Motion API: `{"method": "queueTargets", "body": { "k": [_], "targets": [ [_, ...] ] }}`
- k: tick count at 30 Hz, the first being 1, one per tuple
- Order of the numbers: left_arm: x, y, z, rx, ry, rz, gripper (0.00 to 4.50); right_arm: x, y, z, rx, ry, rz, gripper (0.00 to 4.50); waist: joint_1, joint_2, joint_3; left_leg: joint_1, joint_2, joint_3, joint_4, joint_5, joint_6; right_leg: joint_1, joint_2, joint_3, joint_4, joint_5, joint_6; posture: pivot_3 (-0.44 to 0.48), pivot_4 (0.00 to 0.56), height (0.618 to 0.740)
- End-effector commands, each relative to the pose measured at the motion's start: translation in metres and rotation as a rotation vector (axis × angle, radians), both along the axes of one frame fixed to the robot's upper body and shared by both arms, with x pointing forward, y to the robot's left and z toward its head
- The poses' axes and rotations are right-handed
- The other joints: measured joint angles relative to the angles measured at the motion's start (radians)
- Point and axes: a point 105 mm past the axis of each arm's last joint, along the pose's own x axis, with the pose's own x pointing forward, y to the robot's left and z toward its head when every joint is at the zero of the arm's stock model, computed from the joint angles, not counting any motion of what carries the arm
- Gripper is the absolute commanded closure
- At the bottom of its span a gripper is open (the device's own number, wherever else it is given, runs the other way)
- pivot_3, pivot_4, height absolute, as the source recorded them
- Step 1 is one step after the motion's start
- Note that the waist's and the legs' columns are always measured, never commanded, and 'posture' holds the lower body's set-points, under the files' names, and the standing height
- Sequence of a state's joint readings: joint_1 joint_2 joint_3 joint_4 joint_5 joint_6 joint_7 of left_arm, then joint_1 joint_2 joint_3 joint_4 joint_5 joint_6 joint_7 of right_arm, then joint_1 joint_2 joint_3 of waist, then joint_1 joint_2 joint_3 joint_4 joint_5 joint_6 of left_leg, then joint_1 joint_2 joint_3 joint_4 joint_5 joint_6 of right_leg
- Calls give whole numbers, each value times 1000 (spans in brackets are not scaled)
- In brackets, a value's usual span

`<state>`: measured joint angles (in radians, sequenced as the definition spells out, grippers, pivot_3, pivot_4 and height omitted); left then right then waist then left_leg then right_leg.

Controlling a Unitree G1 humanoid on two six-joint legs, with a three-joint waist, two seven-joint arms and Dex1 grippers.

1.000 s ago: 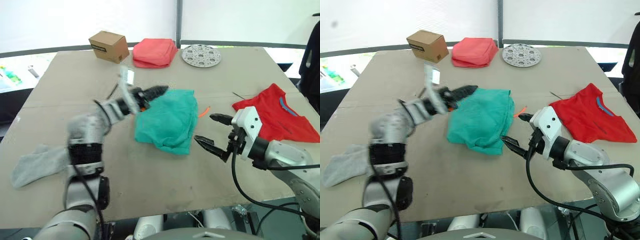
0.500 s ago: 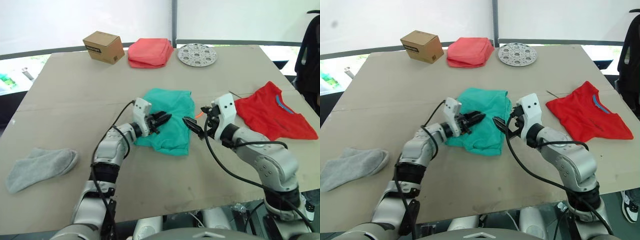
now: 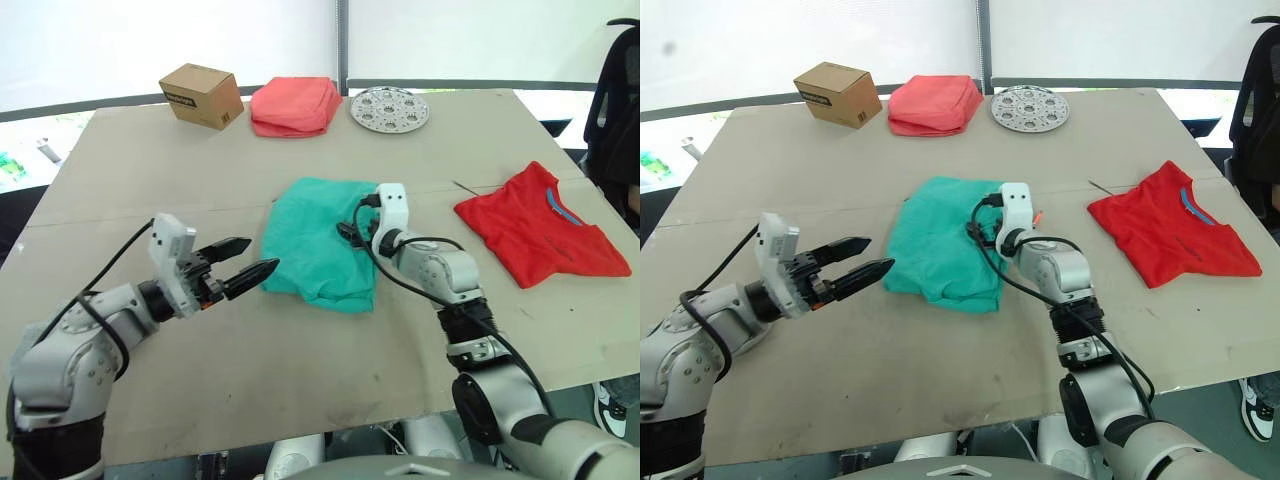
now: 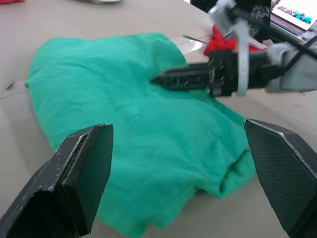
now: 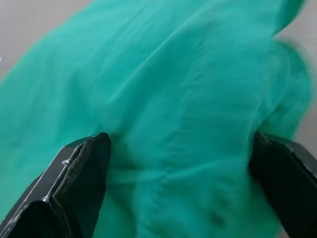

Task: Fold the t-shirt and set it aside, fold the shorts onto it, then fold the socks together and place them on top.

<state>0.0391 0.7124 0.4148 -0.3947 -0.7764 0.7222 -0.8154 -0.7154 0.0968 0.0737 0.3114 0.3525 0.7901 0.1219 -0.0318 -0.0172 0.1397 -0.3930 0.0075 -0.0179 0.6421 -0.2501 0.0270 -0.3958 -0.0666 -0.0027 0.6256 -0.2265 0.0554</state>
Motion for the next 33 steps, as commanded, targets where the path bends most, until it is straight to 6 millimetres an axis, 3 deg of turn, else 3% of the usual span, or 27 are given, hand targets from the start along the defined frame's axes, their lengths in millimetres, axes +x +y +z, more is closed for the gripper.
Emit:
{"method": "queueTargets", "body": {
  "k": [1,4,8,11,15,18,19,23,33],
  "targets": [
    [-9,0,13,8,-51,-8,21,-32,32,-23,5,115,223,0,-7,-1,-1,0,0,0,0,0,0,0,0,0,0,0,0,0,150,740],
    [-14,0,10,25,-32,-27,21,-49,35,-40,-42,146,322,0,-13,-4,-3,4,0,1,-4,0,0,1,0,1,0,0,0,0,150,740],
    [-26,0,4,72,13,-105,21,-50,17,-72,-223,148,354,0,-14,-4,-4,13,2,6,-10,0,0,4,2,4,1,-4,-7,0,150,740],
    [-33,7,2,102,44,-140,0,-48,4,-84,-315,130,359,903,-13,-3,-7,13,3,7,-11,0,0,3,2,4,1,-5,-9,0,150,740],
    [-32,9,0,118,51,-166,0,-50,-5,-88,-367,96,381,2695,-11,-3,-11,14,3,7,-11,0,0,4,1,5,1,-6,-9,0,150,740],
    [-31,-1,-3,110,47,-204,0,-51,-13,-85,-361,48,368,3883,-7,-3,-14,14,3,7,-10,0,0,4,0,5,1,-6,-9,0,150,740],
    [-31,-5,-4,110,44,-219,0,-51,-16,-81,-340,43,354,4325,-7,-2,-14,14,2,7,-10,0,0,5,0,5,0,-6,-9,0,150,740],
    [-31,-21,-5,79,39,-272,0,-54,-22,-45,-125,-16,298,4421,2,-2,-14,13,2,7,-10,0,0,5,-3,3,0,-6,-9,0,150,740],
    [-21,-69,1,-38,-5,-415,0,-76,-114,69,54,-353,29,4421,20,0,-7,6,0,6,-8,0,0,0,-3,3,-1,-6,-8,0,150,740]
  ]
}}
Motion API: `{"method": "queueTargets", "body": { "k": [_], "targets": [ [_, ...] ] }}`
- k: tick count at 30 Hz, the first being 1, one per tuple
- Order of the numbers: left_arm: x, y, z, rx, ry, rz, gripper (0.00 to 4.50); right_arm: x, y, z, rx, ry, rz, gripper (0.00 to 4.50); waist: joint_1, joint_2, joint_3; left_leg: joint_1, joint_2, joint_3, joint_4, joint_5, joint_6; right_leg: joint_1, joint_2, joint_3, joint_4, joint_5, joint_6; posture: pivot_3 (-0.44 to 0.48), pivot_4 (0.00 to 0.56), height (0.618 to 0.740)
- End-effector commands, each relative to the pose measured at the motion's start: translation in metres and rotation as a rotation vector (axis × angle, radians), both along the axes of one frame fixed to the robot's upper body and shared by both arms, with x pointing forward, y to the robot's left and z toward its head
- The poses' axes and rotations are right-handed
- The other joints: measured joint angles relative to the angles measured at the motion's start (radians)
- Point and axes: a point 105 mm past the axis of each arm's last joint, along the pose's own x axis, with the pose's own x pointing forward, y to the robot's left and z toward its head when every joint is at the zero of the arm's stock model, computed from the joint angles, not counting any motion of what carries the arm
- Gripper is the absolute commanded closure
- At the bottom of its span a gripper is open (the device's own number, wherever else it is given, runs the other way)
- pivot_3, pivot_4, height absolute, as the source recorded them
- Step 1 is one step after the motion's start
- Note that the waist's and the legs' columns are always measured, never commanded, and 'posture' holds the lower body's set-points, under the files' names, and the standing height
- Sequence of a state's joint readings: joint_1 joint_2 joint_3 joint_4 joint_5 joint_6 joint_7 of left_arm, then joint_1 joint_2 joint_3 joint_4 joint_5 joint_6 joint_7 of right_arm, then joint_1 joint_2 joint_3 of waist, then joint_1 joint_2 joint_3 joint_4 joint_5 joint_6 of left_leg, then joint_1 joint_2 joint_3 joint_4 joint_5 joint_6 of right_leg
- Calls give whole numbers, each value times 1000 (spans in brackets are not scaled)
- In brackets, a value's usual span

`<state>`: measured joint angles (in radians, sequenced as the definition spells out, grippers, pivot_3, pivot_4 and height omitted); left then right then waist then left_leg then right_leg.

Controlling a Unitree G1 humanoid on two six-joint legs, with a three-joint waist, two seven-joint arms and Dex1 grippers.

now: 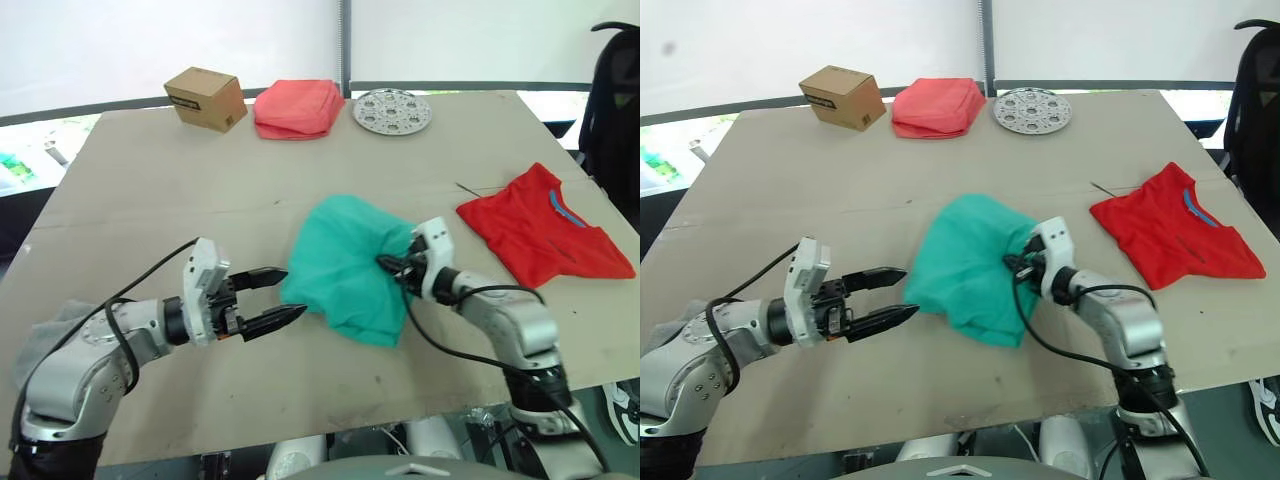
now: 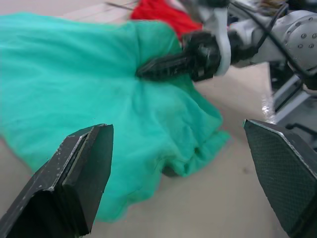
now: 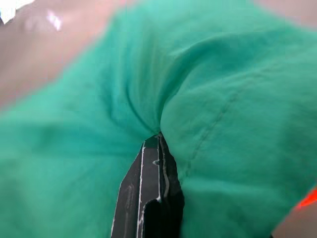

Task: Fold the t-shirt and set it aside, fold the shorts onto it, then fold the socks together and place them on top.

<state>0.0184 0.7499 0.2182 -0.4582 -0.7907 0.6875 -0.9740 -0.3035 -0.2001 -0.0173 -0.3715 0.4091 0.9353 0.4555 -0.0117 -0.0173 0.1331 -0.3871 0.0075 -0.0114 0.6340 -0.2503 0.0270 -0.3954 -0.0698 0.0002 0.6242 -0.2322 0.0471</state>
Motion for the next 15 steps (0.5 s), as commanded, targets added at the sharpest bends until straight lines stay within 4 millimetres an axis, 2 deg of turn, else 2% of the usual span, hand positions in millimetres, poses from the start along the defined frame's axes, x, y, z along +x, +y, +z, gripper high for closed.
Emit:
{"method": "queueTargets", "body": {
  "k": [1,3,6,9,10,12,14,15],
  "targets": [
    [4,-19,12,-64,-38,-75,0,-8,-32,58,69,-182,-124,4421,0,-1,0,0,0,0,0,0,0,0,0,0,0,0,0,0,150,740],
    [8,-29,15,-86,-48,-109,0,-8,-55,77,99,-224,-222,4421,-1,-1,0,0,0,0,0,0,0,0,1,0,0,0,0,0,150,740],
    [22,-42,21,-134,-80,-143,0,-5,-115,110,97,-336,-485,4421,6,0,3,0,-1,1,0,0,0,1,2,1,0,0,0,0,150,740],
    [29,-52,25,-163,-96,-163,0,-3,-160,125,111,-371,-665,4421,5,-1,3,-2,-3,1,2,0,0,0,2,1,-1,0,0,0,150,740],
    [30,-54,26,-167,-100,-168,0,-3,-171,128,119,-374,-711,4421,3,-1,3,-2,-3,1,2,0,0,0,2,1,-1,0,0,0,150,740],
    [33,-58,27,-177,-110,-178,0,1,-205,129,160,-353,-860,4421,-1,-1,3,-2,-3,2,1,0,0,0,2,1,-1,0,1,0,150,740],
    [37,-59,28,-181,-119,-176,0,6,-230,112,202,-238,-970,4421,-3,-1,3,-2,-2,3,1,0,1,0,4,2,-1,2,4,0,150,740],
    [38,-59,28,-183,-123,-173,0,8,-236,101,197,-184,-987,4421,-3,-1,3,-1,-1,3,1,0,1,0,5,3,-1,2,4,0,150,740]
  ]
}}
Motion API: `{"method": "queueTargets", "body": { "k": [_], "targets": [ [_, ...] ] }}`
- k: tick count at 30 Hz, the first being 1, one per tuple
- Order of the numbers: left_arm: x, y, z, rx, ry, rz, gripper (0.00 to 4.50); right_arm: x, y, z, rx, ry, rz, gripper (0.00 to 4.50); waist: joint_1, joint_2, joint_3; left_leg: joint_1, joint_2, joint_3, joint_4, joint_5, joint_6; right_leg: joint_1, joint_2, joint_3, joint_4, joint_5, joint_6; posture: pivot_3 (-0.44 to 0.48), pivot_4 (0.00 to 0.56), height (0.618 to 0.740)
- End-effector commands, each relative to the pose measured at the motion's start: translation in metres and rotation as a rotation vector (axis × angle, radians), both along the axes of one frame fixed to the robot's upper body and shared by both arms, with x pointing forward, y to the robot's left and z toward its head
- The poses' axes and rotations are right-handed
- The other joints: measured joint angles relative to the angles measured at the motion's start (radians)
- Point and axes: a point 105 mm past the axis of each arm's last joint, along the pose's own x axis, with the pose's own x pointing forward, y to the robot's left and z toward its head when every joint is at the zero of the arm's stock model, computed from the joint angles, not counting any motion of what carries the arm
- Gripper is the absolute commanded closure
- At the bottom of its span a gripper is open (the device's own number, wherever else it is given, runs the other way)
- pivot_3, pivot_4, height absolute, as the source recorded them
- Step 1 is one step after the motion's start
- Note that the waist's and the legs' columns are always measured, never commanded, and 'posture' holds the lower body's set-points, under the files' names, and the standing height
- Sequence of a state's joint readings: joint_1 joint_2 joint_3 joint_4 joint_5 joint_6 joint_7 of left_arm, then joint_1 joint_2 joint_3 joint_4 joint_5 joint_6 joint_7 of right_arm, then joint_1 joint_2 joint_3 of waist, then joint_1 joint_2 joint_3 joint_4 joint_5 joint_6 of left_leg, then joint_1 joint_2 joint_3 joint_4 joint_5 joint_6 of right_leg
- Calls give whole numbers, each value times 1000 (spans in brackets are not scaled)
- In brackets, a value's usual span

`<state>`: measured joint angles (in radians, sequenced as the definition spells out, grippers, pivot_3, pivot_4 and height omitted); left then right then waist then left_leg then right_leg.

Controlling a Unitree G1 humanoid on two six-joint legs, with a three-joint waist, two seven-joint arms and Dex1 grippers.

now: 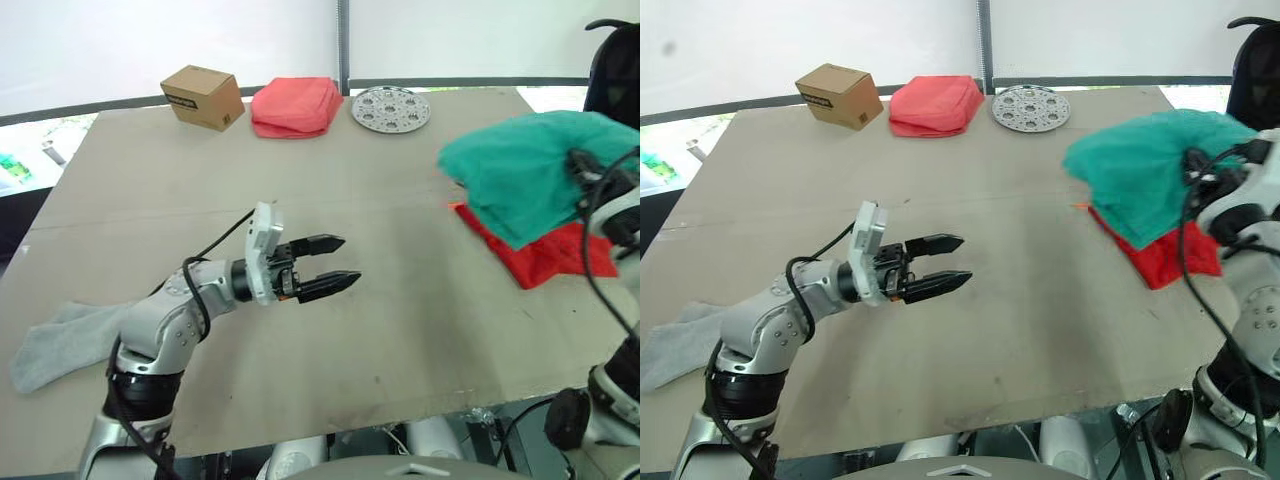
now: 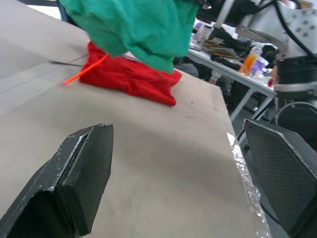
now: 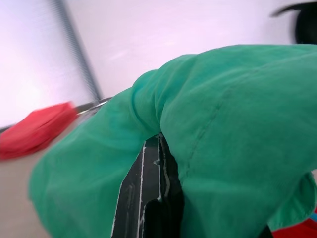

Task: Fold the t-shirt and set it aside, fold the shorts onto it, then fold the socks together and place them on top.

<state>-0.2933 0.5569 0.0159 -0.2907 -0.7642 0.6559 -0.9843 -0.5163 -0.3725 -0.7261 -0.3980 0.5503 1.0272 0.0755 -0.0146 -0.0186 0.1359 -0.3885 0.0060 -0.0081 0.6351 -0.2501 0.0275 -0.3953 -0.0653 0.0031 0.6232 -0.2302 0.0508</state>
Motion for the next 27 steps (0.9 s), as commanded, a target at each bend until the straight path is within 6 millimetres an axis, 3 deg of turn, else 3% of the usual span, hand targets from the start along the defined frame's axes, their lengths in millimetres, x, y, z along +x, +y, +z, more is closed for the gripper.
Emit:
{"method": "queueTargets", "body": {
  "k": [1,5,10,13,17,20,24,27],
  "targets": [
    [4,-1,8,-11,-55,0,0,2,-31,-24,94,108,-106,4421,1,0,0,0,0,0,0,0,0,0,1,0,0,0,0,0,150,740],
    [3,-4,8,-17,-66,0,0,4,-36,-75,217,316,-79,4421,1,0,0,0,1,1,0,0,0,0,1,1,0,0,0,0,150,740],
    [-5,-8,9,-18,-63,-23,0,5,-40,-90,317,383,-64,4421,0,2,1,1,1,4,0,0,0,0,1,5,0,0,0,0,150,740],
    [-8,-9,11,-25,-55,-27,0,10,-38,-63,317,284,-3,4421,0,2,1,1,1,4,0,0,0,0,1,6,0,0,0,0,150,740],
    [-6,-6,11,-25,-52,-9,0,11,-19,12,294,44,176,4421,-4,6,4,2,1,6,0,0,0,0,2,9,0,0,1,0,150,740],
    [-6,-5,10,-22,-49,-5,0,9,-5,37,265,-10,276,4421,-1,5,3,2,1,4,-1,0,1,0,4,7,0,1,1,0,150,740],
    [-8,-6,8,-20,-48,8,0,13,-19,-5,277,166,202,4421,6,-2,-1,0,2,4,-1,0,1,0,4,4,-2,1,1,0,150,740],
    [-8,-7,8,-15,-52,11,0,14,-28,-38,286,288,152,4421,7,0,1,-2,2,4,0,0,1,0,2,4,-2,0,0,0,150,740]
  ]
}}
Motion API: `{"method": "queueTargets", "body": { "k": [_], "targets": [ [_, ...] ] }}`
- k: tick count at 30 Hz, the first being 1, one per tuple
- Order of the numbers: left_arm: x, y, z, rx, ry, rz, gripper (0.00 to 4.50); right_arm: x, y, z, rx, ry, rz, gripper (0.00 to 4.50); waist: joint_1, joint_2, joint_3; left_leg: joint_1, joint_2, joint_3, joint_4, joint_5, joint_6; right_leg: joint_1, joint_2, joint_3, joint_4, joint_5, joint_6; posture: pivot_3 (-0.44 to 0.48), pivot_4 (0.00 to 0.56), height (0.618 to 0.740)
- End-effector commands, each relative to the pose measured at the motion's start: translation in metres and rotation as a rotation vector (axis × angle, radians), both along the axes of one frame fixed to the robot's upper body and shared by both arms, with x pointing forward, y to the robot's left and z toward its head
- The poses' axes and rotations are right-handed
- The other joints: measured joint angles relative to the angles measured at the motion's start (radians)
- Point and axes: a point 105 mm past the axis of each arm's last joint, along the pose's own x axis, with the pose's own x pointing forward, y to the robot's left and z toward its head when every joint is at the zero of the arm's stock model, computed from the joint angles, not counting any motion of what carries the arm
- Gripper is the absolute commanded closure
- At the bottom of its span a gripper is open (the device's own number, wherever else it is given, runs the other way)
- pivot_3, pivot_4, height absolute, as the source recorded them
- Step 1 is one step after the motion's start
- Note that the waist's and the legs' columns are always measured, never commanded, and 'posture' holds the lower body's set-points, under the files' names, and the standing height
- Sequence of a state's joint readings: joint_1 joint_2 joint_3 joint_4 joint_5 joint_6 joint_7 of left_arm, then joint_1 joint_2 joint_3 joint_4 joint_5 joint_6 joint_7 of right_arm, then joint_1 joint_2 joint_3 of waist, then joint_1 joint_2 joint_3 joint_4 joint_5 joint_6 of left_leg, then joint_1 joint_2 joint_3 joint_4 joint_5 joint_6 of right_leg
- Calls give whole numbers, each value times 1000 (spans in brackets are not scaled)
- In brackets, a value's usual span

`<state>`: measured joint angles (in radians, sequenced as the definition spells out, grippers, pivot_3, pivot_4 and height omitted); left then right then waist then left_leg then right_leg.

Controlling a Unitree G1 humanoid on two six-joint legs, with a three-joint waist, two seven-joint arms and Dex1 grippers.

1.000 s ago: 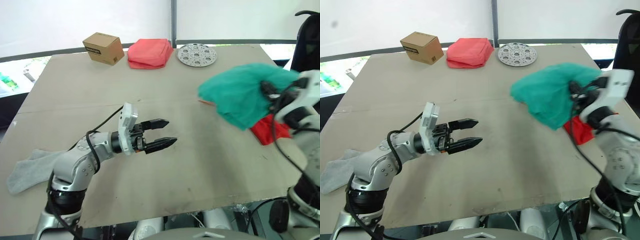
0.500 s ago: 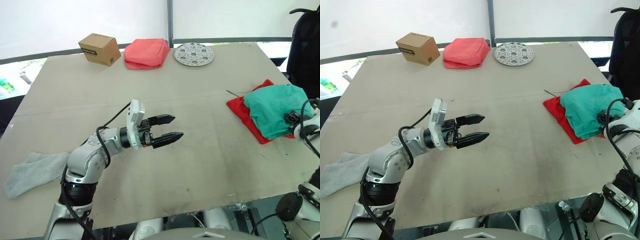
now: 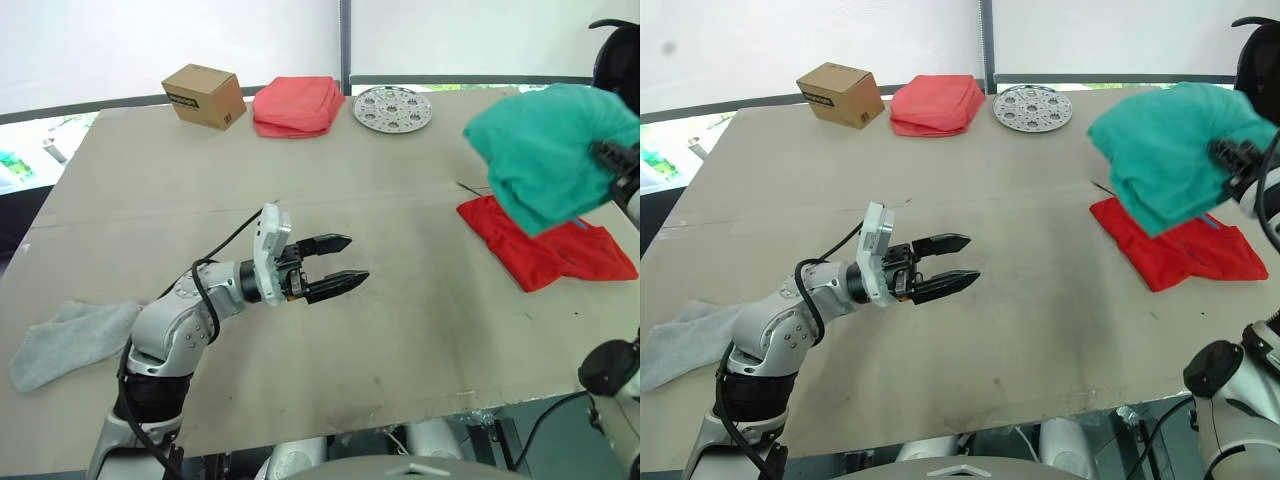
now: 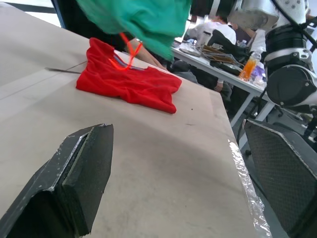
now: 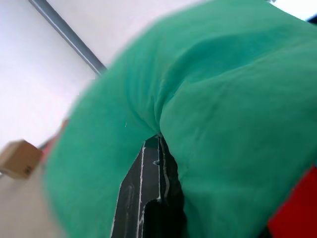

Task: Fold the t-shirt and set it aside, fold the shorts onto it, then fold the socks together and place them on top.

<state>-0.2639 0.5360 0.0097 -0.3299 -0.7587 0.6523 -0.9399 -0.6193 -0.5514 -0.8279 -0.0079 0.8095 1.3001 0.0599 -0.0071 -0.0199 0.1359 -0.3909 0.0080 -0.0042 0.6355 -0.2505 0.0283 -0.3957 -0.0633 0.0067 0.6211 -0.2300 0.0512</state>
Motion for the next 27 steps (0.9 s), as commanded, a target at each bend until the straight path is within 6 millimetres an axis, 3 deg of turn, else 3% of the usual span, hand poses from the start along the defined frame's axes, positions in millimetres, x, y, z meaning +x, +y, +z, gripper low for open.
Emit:
{"method": "queueTargets", "body": {
  "k": [1,4,7,12,16,18,24,27],
  "targets": [
    [-5,-2,11,-10,-50,-13,0,-1,-14,-14,-17,63,-56,4421,-1,3,2,0,0,0,0,0,0,0,0,2,0,0,0,0,150,740],
    [-3,-1,12,-7,-54,-8,0,-3,-39,-51,-39,218,-166,4421,-4,3,2,1,-2,1,1,0,0,0,0,4,0,0,-1,0,150,740],
    [-3,-2,13,-6,-59,-11,0,0,-42,-55,-54,227,-168,4421,-5,4,2,1,-2,1,1,0,0,0,0,5,0,0,-1,0,150,740],
    [-3,-3,16,-13,-65,-17,0,9,-39,-29,-18,72,-170,4421,-8,4,2,1,-1,1,1,0,0,0,2,6,0,1,3,0,150,740],
    [-3,-3,17,-15,-65,-19,0,2,-1,32,-75,-253,28,4421,-7,4,2,1,-1,1,1,0,0,0,3,6,0,1,3,0,150,740],
    [-3,-3,17,-16,-66,-19,0,-5,5,48,-68,-329,49,4421,-7,4,3,1,-1,0,1,0,0,0,3,5,0,1,3,0,150,740],
    [-3,-4,18,-23,-70,-25,0,-16,-9,53,-88,-347,-62,4421,0,3,2,0,-1,-1,2,0,0,0,2,5,0,1,3,0,150,740],
    [-3,-4,17,-22,-66,-27,0,-10,-9,32,-74,-257,-97,4421,-4,3,2,0,-1,0,2,0,0,0,2,6,0,1,3,0,150,740]
  ]
}}
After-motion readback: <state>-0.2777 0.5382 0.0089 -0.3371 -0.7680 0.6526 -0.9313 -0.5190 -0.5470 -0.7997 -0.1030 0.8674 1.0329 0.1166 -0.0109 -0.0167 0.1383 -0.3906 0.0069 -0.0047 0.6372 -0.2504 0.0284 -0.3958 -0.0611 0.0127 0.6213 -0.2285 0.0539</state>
